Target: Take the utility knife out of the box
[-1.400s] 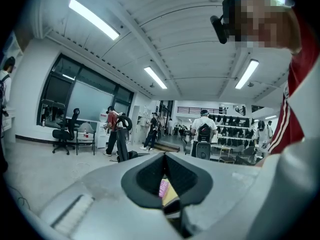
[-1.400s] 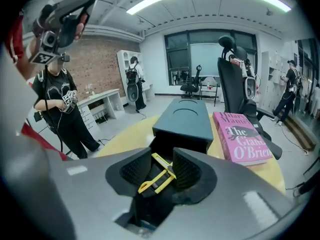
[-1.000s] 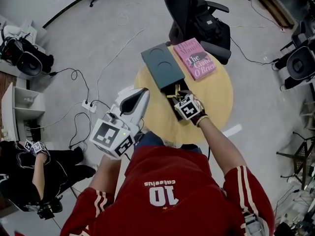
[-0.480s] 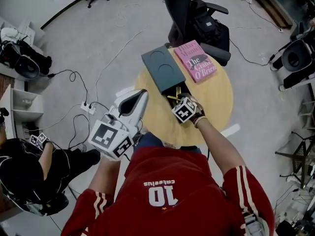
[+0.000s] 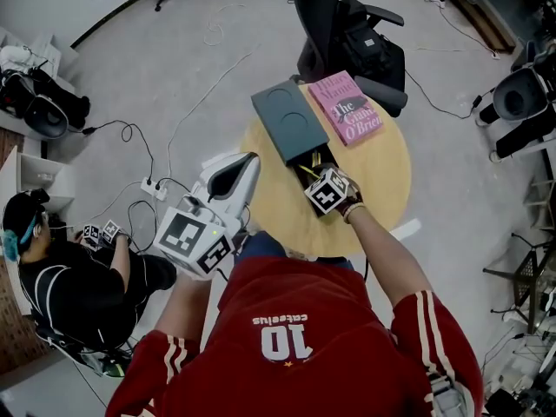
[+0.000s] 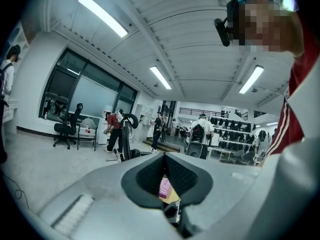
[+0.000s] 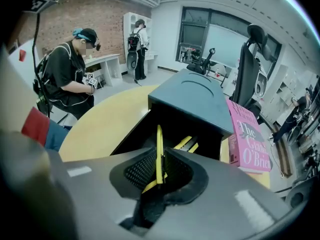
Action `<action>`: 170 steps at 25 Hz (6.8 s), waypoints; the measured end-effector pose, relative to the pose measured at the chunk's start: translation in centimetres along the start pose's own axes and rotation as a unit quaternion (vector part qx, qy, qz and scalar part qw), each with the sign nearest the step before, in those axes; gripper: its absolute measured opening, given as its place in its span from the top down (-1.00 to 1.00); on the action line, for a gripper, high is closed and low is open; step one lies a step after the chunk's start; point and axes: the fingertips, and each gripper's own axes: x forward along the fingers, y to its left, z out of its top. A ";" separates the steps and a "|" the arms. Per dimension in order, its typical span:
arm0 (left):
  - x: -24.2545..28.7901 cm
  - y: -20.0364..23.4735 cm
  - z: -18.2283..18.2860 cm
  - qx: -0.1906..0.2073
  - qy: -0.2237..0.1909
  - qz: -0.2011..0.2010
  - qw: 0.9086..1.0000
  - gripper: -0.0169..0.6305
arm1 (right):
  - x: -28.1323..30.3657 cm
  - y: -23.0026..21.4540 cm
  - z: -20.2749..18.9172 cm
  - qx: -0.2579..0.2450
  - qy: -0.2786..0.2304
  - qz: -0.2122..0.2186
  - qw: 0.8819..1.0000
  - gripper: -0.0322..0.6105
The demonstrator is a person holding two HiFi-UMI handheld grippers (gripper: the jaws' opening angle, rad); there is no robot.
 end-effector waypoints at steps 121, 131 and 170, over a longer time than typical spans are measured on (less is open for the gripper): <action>9.3 -8.0 -2.8 0.042 0.070 -0.051 0.995 0.49 | -44.4 -5.4 6.4 0.165 -0.492 -0.176 0.837 0.75; 10.2 -6.8 -8.2 -0.039 0.118 -0.007 0.992 0.49 | -43.3 -5.5 5.5 0.176 -0.478 -0.178 0.842 0.75; 18.2 0.2 -29.9 -0.129 0.345 0.126 0.921 0.41 | -38.7 -8.0 4.4 0.214 -0.445 -0.146 0.857 0.75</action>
